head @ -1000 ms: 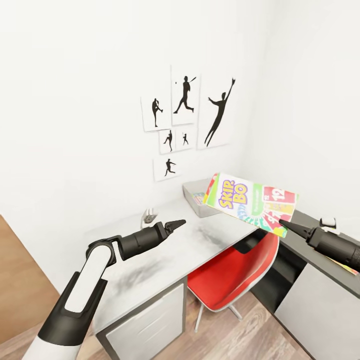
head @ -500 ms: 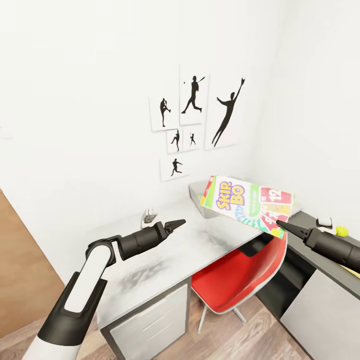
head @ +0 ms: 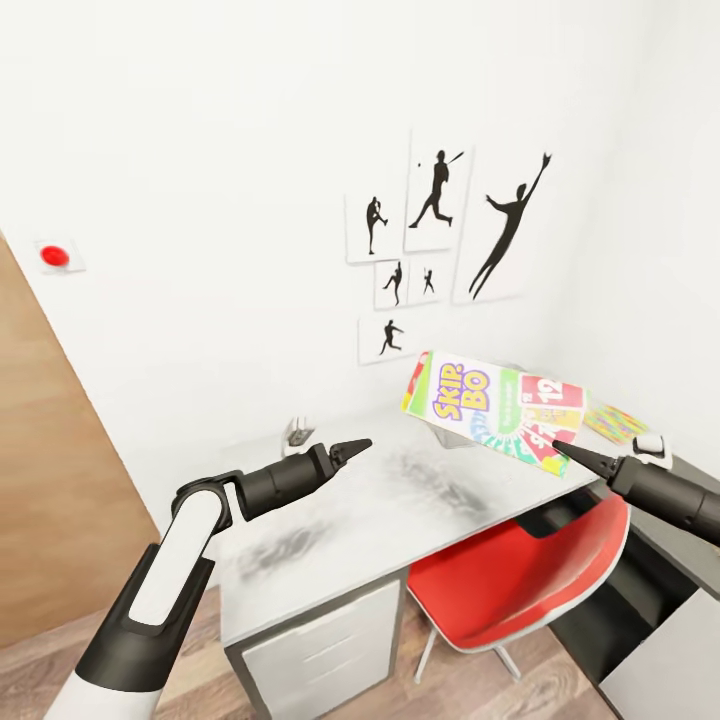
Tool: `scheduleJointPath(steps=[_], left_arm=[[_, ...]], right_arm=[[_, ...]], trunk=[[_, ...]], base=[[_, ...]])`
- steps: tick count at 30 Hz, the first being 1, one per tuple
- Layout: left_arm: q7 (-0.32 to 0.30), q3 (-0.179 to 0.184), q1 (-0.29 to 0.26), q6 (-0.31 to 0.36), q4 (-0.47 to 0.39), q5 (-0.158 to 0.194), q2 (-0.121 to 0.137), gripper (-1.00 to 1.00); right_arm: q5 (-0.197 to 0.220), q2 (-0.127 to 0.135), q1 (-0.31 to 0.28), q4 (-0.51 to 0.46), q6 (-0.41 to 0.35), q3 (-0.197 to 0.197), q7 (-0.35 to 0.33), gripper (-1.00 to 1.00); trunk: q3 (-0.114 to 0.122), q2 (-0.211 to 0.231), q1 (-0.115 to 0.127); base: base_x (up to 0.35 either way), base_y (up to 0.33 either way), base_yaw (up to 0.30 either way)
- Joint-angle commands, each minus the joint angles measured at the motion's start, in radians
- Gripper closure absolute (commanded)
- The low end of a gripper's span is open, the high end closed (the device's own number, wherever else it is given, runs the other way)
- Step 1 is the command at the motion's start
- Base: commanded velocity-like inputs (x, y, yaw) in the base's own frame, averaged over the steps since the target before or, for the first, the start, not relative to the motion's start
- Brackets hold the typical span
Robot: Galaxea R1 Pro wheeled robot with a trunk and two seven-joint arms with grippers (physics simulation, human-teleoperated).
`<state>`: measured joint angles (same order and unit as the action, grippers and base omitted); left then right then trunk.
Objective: Put all the toys in the child's room - the three board games (two on the bed and one on the table), the two jigsaw puzzles on the table, and the tennis ball on the table - inside the toy box on the table in the child's room.
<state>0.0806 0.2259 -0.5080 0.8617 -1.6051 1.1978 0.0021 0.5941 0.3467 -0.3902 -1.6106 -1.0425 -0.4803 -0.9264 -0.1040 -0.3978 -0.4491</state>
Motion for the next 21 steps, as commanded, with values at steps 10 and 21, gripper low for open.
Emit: scheduleJointPath(steps=[10,21], left_arm=[[0.008,0.000,-0.001,0.002,-0.001,0.009,0.001,-1.00],[0.007,0.000,-0.001,0.002,-0.001,0.009,0.001,-1.00]], right_arm=[[0.001,0.002,-0.001,0.000,-0.005,-0.004,-0.006,1.00],[0.001,0.007,0.000,0.000,-0.005,-0.006,-0.006,1.00]], trunk=[[-0.002,-0.002,-0.001],[-0.002,-0.002,-0.001]], base=[[0.153,-0.212,0.095],[0.167,-0.231,0.008]])
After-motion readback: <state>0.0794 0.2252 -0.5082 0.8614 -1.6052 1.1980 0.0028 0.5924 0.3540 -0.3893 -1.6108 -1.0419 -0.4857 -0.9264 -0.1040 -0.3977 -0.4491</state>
